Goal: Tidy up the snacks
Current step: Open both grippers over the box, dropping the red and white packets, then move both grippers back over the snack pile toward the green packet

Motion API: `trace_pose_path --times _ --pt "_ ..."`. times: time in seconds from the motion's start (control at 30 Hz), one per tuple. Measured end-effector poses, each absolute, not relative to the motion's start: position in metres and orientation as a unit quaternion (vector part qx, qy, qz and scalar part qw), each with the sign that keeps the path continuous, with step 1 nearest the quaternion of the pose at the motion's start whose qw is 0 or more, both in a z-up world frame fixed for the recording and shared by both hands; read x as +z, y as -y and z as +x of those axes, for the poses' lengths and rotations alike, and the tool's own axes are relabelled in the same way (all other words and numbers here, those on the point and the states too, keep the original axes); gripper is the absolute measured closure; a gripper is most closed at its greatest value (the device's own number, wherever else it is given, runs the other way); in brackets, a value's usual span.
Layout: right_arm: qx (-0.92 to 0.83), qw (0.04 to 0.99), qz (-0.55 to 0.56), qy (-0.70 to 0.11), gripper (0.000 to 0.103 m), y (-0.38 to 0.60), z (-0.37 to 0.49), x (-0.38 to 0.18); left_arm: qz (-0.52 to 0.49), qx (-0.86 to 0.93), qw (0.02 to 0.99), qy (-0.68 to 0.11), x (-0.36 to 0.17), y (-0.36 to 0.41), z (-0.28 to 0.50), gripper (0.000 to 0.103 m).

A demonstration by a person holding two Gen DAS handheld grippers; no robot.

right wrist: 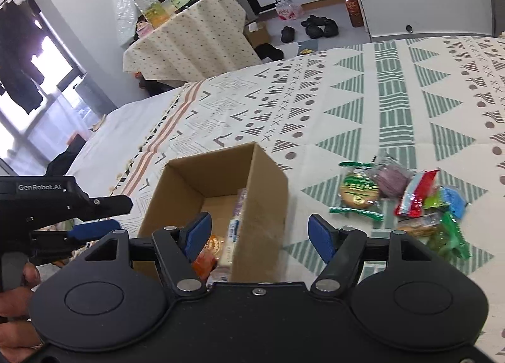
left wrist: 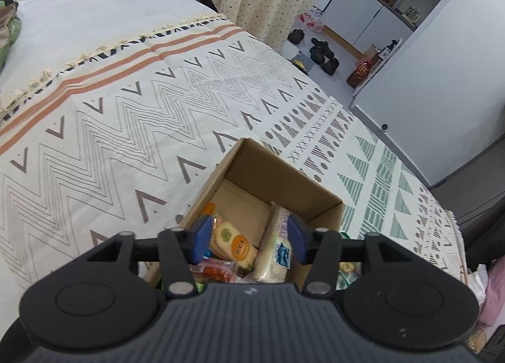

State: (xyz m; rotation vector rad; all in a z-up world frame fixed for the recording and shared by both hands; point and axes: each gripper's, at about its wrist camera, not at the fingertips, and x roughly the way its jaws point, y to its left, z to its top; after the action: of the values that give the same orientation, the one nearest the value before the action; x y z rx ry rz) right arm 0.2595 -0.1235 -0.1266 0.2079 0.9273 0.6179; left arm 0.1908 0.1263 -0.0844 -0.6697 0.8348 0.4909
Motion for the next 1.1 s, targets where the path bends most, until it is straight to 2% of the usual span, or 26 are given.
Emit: trace_pose_path --times 0.17,0.27,0.57,0.77,1.1 --pt "0.292 0.847 0.097 -0.434 0.026 0.135 0.259 -0.121 -0.304 0.243 0.832 -0.396 -0.084 -0.119 0.191 0.032" --pt "0.289 0.847 0.095 -0.435 0.022 0.144 0.259 -0.119 -0.294 0.245 0.834 -0.397 -0.084 -0.110 0.193 0.026" --pt "0.245 0.856 0.087 -0.447 0.015 0.182 0.259 -0.128 -0.283 0.232 0.838 -0.405 -0.087 -0.070 0.205 0.019" --pt "0.214 0.857 0.123 -0.453 0.010 0.215 0.267 -0.130 -0.266 0.214 0.846 -0.411 -0.089 -0.040 0.213 0.019" --pt "0.170 0.845 0.201 -0.465 0.010 0.264 0.282 -0.138 -0.258 0.180 0.854 -0.414 -0.095 0.003 0.233 0.019"
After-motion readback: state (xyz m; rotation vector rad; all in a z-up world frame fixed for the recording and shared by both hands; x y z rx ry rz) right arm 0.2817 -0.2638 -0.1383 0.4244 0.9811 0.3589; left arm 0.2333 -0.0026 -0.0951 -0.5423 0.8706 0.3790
